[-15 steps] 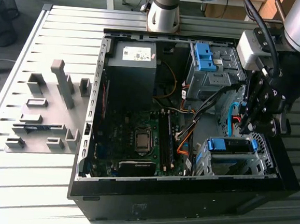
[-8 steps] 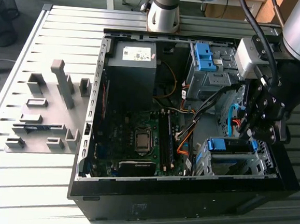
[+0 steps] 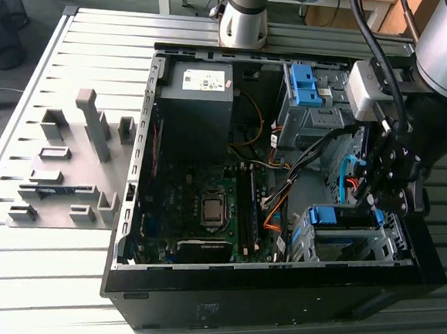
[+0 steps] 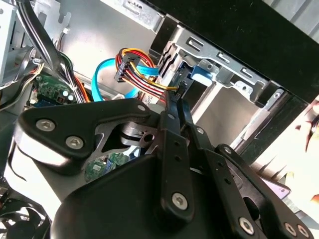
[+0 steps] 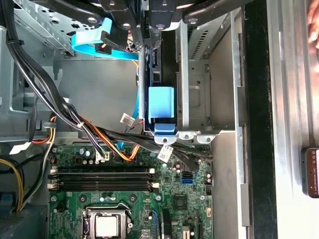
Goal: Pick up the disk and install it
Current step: 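Insert the first disk wire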
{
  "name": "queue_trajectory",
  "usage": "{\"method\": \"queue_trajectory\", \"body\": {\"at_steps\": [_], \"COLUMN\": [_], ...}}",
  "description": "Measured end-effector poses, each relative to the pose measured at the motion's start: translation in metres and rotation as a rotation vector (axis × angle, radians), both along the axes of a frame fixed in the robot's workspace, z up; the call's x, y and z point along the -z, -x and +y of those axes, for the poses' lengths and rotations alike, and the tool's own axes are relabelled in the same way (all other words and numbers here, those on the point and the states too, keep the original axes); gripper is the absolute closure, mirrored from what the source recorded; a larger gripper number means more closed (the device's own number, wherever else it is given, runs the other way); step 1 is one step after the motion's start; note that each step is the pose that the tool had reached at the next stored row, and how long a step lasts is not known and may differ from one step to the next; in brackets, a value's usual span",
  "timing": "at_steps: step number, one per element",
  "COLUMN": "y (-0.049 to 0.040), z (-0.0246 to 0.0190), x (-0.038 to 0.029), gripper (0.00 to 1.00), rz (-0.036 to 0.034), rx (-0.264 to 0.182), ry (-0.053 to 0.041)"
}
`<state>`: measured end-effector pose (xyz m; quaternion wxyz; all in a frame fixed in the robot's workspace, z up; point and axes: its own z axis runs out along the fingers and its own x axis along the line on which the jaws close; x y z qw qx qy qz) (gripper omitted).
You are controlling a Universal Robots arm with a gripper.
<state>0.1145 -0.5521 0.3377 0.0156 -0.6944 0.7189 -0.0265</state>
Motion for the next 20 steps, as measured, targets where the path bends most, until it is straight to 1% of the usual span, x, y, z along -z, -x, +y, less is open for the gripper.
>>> {"method": "queue_trajectory", "body": {"at_steps": [2, 5, 10, 13, 17, 20], "y": [0.0017, 0.0020, 0.0021, 0.0020, 0.0020, 0.0021], "z": [0.0000, 0.0000, -0.0016, -0.0017, -0.0019, -0.0035], "x": [0.0005, 0.0012, 0.0024, 0.0029, 0.0035, 0.0037], "gripper": [0.84, 0.84, 0.84, 0.84, 0.84, 0.84], "rz": [-0.0011, -0.0018, -0.0019, -0.0020, -0.0045, -0.0054], "rx": [0.002, 0.007, 0.012, 0.004, -0.001, -0.008], "ry": [0.0000, 0.0004, 0.0001, 0.0002, 0.0001, 0.0000]}}
